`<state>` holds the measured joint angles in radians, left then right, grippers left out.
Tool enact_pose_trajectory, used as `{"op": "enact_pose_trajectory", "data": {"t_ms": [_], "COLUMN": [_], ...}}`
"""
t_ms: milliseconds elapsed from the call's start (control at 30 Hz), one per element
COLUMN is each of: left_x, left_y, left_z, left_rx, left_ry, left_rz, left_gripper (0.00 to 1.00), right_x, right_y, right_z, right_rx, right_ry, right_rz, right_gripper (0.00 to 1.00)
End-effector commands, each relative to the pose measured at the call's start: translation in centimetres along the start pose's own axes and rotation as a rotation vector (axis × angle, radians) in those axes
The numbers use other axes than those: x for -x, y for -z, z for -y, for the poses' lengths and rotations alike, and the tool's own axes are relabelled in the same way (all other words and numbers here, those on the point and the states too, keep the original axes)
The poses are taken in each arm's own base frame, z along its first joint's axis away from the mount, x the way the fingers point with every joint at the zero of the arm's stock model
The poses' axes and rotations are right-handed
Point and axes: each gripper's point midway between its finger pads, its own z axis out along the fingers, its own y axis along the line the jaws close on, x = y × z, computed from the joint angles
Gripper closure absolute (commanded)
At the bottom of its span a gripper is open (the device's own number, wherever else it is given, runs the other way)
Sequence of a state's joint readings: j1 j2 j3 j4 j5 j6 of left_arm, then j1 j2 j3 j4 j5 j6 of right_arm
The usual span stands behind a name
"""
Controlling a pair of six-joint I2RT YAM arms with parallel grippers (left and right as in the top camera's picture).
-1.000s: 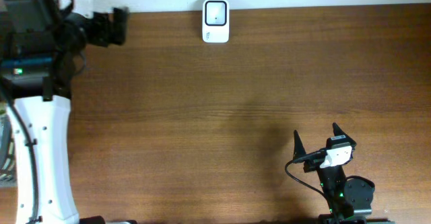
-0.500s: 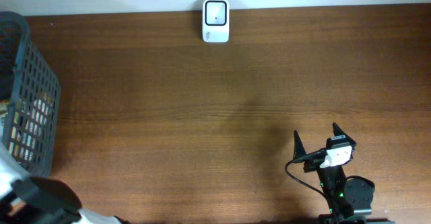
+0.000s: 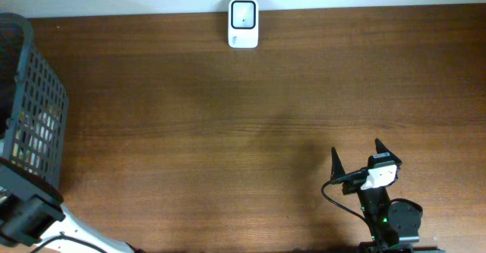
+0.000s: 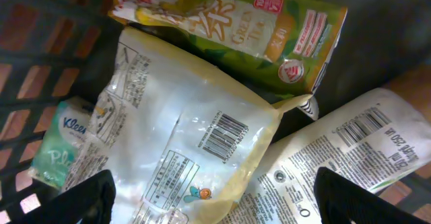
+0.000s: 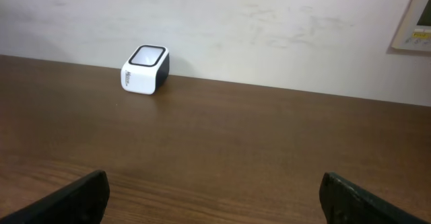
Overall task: Scan the item barcode
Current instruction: 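Reach the left gripper into the grey basket and grasp a white snack bag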
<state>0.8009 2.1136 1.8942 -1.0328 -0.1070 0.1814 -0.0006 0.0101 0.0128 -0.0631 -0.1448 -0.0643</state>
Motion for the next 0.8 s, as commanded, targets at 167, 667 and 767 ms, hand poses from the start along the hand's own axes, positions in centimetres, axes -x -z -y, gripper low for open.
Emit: {"op": "enact_pose_trajectory", "data": {"t_ms": [167, 667, 767], "left_x": [-3.4, -4.1, -3.8], "left_y": [-2.8, -4.4, -4.4], "left_z": [-0.8, -3.9, -3.1], "left_rx": [0.069, 0.099, 0.055], "left_ry": [-0.093, -0.017, -0.016], "left_rz": [-0.122, -0.103, -0.091], "left_gripper": [0.05, 0.51, 0.96], "right_x": [-0.2, -0.2, -0.2], "right_y": [0.0, 0.0, 0.0], "right_z": [0.1, 0.1, 0.1], "right_rx": [-0.002, -0.002, -0.002], "right_ry": [0.006, 0.006, 0.006], "right_rz": [-0.002, -0.002, -0.002], "right_gripper": [0.01, 0.01, 0.01]}}
